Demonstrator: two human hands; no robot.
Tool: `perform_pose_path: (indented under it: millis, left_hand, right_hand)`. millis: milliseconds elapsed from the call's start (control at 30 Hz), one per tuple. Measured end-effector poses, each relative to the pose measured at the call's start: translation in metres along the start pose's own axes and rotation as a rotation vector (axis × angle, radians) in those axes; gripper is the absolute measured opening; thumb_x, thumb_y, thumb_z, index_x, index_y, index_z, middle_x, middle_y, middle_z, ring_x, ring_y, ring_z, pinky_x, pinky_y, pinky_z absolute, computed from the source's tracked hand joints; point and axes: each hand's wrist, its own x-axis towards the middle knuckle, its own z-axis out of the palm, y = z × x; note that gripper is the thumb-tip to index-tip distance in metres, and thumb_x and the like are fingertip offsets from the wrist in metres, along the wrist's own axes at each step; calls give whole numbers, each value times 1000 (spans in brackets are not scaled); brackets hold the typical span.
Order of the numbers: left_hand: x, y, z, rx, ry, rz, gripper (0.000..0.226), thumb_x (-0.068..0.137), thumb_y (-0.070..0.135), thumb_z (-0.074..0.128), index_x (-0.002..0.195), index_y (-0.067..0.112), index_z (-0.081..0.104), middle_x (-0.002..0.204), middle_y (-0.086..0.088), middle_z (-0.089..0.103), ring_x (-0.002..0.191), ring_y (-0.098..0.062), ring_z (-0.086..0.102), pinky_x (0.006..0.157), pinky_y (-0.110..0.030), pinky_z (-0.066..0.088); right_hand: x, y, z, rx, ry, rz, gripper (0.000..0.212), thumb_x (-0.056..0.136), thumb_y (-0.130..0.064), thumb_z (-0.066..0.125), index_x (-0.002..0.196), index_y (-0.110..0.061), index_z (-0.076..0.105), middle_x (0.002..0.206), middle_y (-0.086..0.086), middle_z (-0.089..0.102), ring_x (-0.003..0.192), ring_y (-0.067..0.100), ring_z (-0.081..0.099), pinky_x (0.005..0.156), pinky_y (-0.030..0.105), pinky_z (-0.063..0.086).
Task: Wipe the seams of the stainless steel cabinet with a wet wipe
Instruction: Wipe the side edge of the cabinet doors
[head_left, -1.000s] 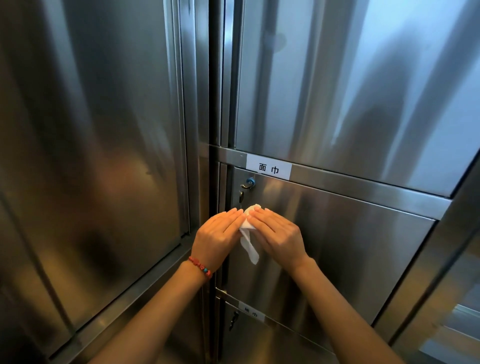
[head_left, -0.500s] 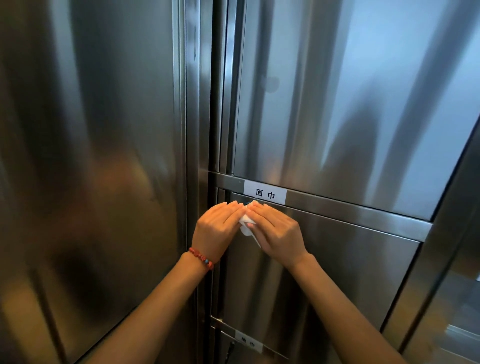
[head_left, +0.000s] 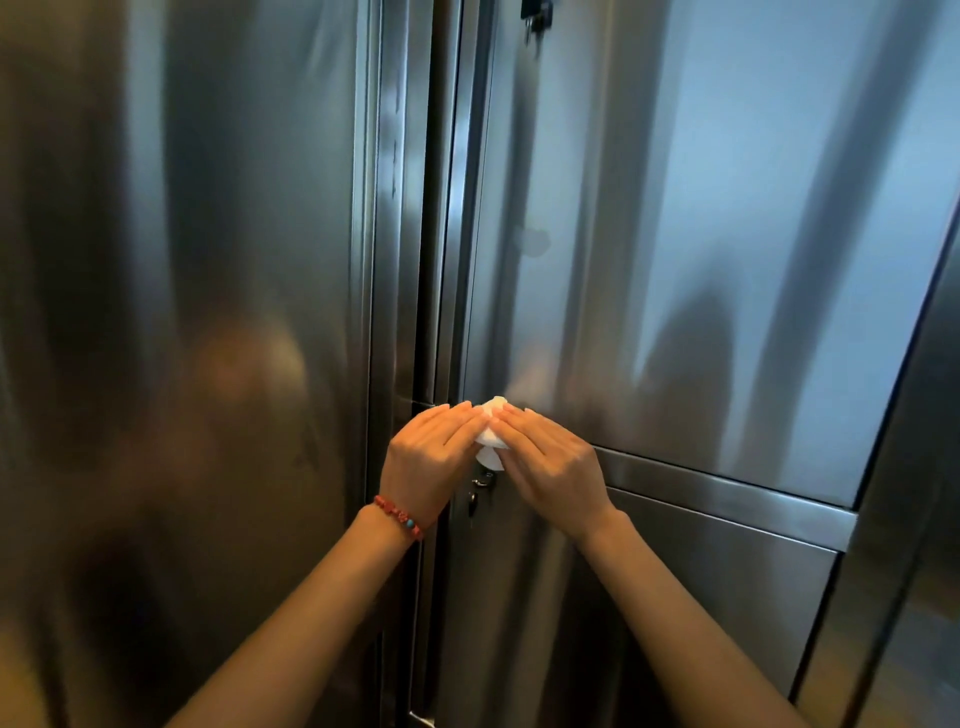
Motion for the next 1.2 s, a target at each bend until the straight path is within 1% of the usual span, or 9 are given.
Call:
perform_pose_path:
  millis: [167, 333, 533, 733, 867, 967, 1033, 1100, 1200]
  left_hand:
    - [17, -10, 3, -11, 34, -22, 38, 60, 13, 84, 92, -3, 72, 91, -17, 72, 82, -29, 71, 70, -45, 58]
    - [35, -22, 5, 3, 69, -13, 34, 79, 27, 68, 98, -1, 71, 96, -16, 71, 87, -28, 70, 75, -42, 57]
    - [52, -33, 5, 3, 94, 1, 52, 93, 42, 42, 103, -1, 69, 100, -15, 70, 91, -28, 69, 81, -39, 53]
    - [66, -46, 7, -14, 183, 21, 44, 96, 34, 45, 102, 0, 70, 100, -13, 71, 90, -26, 70, 82, -34, 53]
    - [74, -58, 10, -2, 236, 39, 41, 95, 32, 47, 98, 0, 72, 97, -13, 72, 87, -25, 70, 80, -33, 54]
    - [78, -68, 14, 21, 262, 50, 26, 82, 21, 68, 95, -1, 73, 94, -15, 72, 84, -27, 71, 74, -37, 58]
    - [80, -75, 16, 35, 270, 49, 28, 67, 10, 80, 91, -3, 73, 92, -16, 72, 81, -28, 71, 69, -39, 59]
    - [82, -81, 18, 43, 279, 39, 32, 59, 2, 85, 88, -3, 73, 91, -16, 72, 79, -28, 71, 68, -37, 59]
    - [87, -91, 22, 45, 296, 21, 31, 58, -3, 85, 87, -3, 73, 92, -15, 72, 79, -27, 71, 71, -34, 57]
  right_hand:
    - [21, 13, 2, -34, 64, -53, 39, 100, -25, 41, 104, -1, 71, 108, 13, 69, 99, 25, 67, 86, 36, 55]
    - [41, 23, 4, -30, 111, -76, 30, 98, -17, 46, 104, -1, 71, 109, 12, 69, 101, 23, 67, 87, 35, 55]
    - [61, 32, 5, 1, 122, -74, 24, 93, -14, 54, 103, 0, 71, 108, 12, 69, 101, 22, 67, 90, 34, 54]
    - [79, 36, 9, 7, 143, -67, 21, 87, -11, 60, 101, 1, 71, 106, 13, 70, 98, 24, 68, 89, 34, 54]
    - [90, 41, 13, 7, 152, -85, 25, 92, -15, 54, 101, 1, 71, 106, 14, 70, 98, 24, 68, 89, 34, 53]
    - [96, 47, 18, -15, 156, -96, 24, 90, -16, 59, 102, 0, 71, 107, 13, 70, 100, 24, 67, 89, 34, 54]
    - [99, 51, 20, -44, 156, -97, 25, 87, -18, 62, 102, 0, 72, 108, 13, 69, 101, 24, 67, 87, 36, 55]
    - [103, 56, 22, -81, 151, -89, 26, 86, -20, 64, 102, -1, 72, 110, 12, 69, 104, 24, 66, 88, 37, 55]
    - [112, 62, 22, -156, 156, -54, 28, 88, -21, 59, 104, -2, 72, 111, 13, 68, 108, 27, 64, 90, 41, 53]
